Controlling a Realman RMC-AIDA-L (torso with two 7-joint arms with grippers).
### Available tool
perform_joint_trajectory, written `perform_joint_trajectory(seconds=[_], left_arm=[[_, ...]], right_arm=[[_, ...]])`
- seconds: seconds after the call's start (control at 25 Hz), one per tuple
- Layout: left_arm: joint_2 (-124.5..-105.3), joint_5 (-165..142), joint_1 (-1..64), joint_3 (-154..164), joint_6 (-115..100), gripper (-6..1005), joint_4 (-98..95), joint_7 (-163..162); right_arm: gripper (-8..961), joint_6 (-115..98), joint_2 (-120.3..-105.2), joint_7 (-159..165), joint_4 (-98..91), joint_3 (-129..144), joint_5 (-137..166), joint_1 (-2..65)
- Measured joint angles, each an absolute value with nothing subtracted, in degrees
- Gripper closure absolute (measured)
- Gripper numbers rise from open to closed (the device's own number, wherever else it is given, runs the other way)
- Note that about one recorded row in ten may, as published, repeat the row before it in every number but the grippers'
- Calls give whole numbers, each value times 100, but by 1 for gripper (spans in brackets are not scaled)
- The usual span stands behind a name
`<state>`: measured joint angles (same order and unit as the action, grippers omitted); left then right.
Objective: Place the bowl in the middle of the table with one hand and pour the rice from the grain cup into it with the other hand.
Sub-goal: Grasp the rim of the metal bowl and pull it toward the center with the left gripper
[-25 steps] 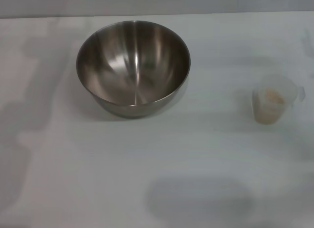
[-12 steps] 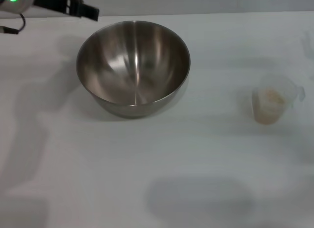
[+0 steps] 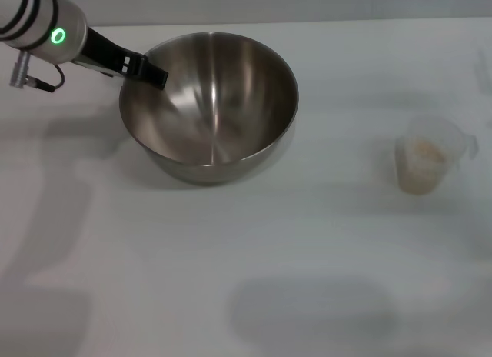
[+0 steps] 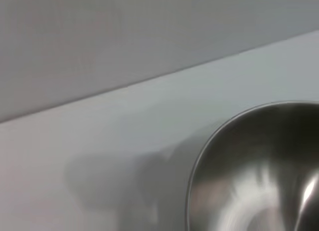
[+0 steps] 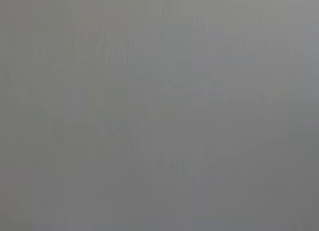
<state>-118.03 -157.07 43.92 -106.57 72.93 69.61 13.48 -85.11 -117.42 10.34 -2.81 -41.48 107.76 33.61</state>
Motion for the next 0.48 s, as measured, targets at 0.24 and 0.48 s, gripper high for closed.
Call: perform_joint_trajectory(seconds=[0.24,0.48], left_arm=[[-11802,-15827,4509,-10632,6988,129,6473,1354],[-11807,-15981,4599,-10635,6783,128,6143,1356]], right_arm=[[319,-8530,-11750,1034,-280,-4148,10775,3331],[319,-8535,-11751,1038,-281,-4148,10775,3321]])
